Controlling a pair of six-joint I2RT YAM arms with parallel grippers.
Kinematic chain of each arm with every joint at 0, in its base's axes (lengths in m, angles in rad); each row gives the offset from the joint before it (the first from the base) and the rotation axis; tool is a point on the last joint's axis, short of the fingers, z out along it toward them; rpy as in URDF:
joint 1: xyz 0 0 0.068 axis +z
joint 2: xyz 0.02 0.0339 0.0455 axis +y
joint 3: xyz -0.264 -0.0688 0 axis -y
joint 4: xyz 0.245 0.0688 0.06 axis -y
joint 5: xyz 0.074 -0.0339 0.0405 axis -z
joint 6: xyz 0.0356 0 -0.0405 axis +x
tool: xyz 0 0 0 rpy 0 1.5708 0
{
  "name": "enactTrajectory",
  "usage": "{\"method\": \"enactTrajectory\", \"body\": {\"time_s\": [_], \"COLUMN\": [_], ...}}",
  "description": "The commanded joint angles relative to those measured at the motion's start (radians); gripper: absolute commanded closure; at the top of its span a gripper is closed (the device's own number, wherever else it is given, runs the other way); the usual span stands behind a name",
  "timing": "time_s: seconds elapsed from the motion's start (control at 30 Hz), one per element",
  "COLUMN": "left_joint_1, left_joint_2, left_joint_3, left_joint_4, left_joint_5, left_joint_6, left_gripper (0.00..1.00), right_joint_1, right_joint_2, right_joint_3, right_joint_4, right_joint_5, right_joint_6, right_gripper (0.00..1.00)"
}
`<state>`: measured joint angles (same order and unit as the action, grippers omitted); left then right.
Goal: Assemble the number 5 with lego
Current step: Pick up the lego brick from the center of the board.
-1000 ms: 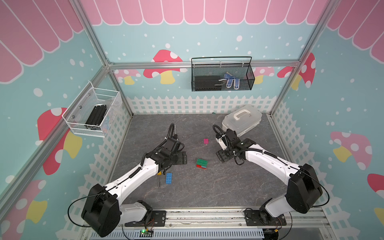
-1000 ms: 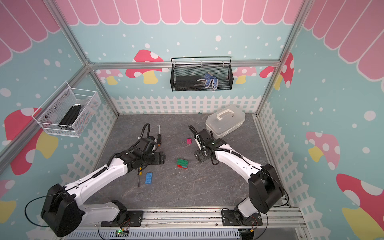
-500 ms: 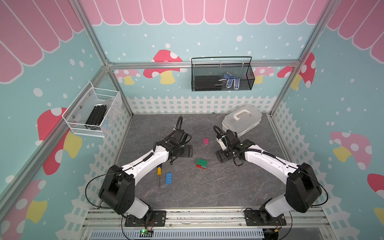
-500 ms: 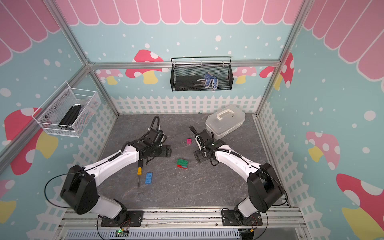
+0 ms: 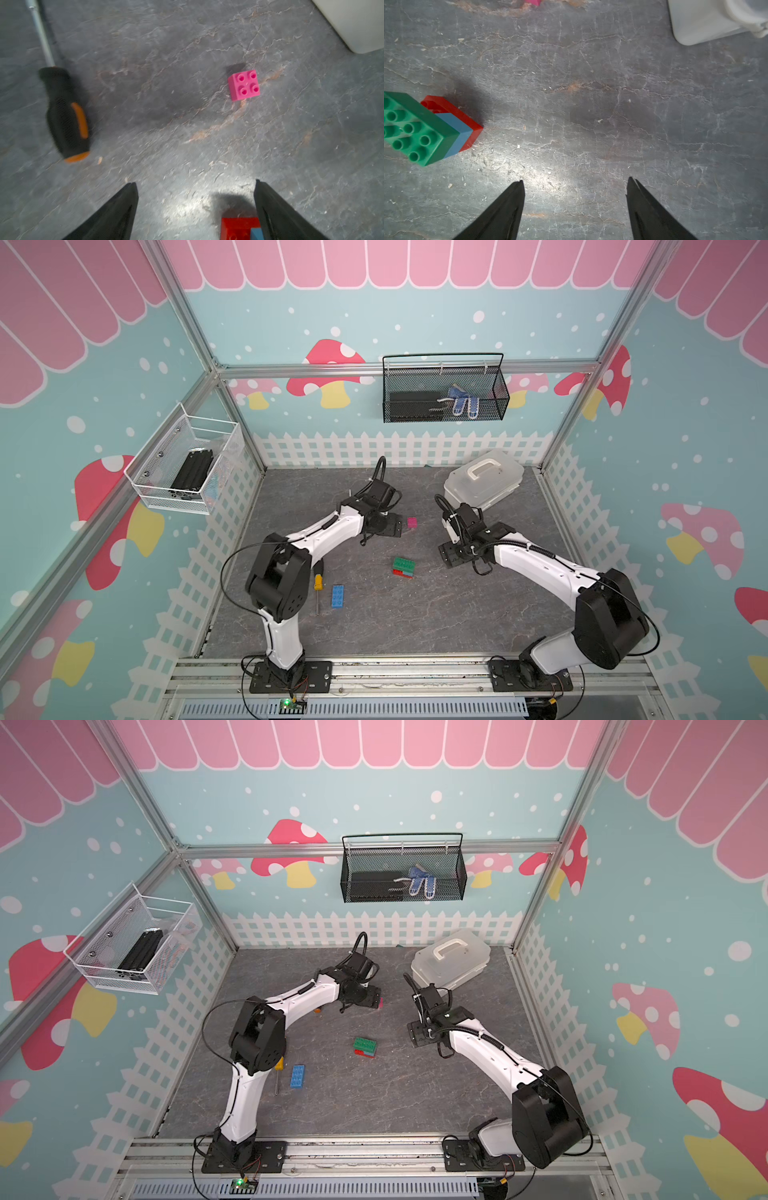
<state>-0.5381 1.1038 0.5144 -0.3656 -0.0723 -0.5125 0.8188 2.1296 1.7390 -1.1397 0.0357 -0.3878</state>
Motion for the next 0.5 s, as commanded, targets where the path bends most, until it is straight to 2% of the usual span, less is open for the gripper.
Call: {"method": "enactTrajectory", "body": {"time_s": [0.0, 0.17, 0.37, 0.47], "left_joint_1": [0.008, 0.011, 0.012, 0.014], "left_joint_2": [-0.004, 0.014, 0.014, 0.011], "left_joint_3": [-0.017, -0.009, -0.01, -0.01], "left_joint_4": [-0.001, 0.001, 0.004, 0.003], "left_joint_5": [-0.021, -0.015, -0.017, -0.018], "left_joint_6": [-0.008, -0.005, -0.005, -0.004], "left_gripper": [0.09, 0.09, 0.09, 0.09], "right_joint_1": [0.012, 0.011, 0.01, 0.01], "right_joint_2": [0.172, 0.229, 0.228, 0.194], "right_joint_3": [-0.072, 0.016, -0.004, -0.009], "right_joint_4": [0.098, 0.023, 0.028, 0.029], "right_joint_5": [-0.117, -0.094, -0.067, -0.062], "right_joint_6": [-0.019, 0.015, 0.057, 0.052], "right_gripper": [1.0, 1.0, 1.0, 0.87]}}
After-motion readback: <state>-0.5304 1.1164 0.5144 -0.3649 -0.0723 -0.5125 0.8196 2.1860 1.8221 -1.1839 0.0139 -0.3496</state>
